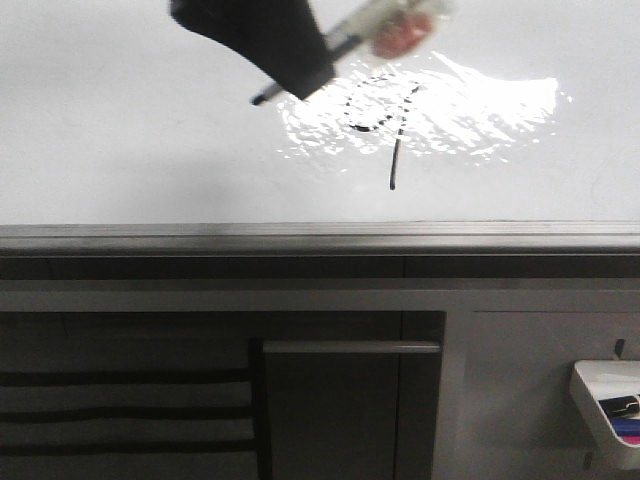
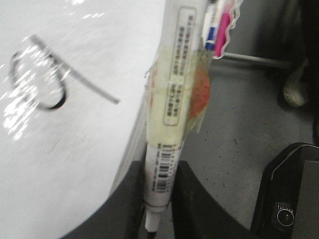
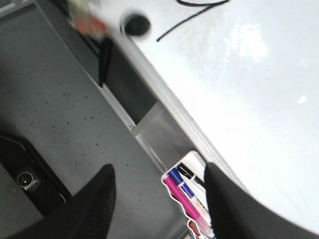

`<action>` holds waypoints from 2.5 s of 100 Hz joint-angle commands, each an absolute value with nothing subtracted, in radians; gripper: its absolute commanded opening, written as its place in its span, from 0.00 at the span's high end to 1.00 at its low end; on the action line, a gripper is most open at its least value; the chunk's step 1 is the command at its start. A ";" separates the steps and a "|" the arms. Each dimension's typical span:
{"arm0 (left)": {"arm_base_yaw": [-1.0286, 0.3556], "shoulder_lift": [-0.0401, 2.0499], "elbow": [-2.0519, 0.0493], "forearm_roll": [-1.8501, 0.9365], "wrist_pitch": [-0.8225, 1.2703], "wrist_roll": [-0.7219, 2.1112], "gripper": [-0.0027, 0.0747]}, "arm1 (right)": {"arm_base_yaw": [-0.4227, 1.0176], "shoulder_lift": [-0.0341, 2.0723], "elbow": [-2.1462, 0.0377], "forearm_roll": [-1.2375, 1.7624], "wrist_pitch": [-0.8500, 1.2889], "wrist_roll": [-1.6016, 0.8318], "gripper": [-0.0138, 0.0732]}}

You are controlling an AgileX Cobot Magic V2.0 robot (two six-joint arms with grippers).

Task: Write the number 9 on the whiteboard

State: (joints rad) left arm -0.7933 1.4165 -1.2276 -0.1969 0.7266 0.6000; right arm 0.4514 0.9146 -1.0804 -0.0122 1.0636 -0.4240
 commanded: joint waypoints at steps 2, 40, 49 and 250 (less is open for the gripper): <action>-0.719 1.345 -1.263 -0.094 0.750 0.371 0.99 | 0.421 0.875 -1.113 -0.028 1.024 -0.402 0.43; -0.423 1.230 -1.011 0.283 0.630 -0.241 0.99 | 0.415 0.863 -1.072 -0.028 0.998 -0.402 0.43; -0.371 1.241 -0.960 0.251 0.510 -0.253 0.99 | 0.415 0.866 -1.056 -0.026 0.985 -0.402 0.44; -0.351 0.572 -0.436 0.226 0.127 -0.190 0.99 | 0.395 0.522 -0.559 -0.023 0.445 0.000 0.92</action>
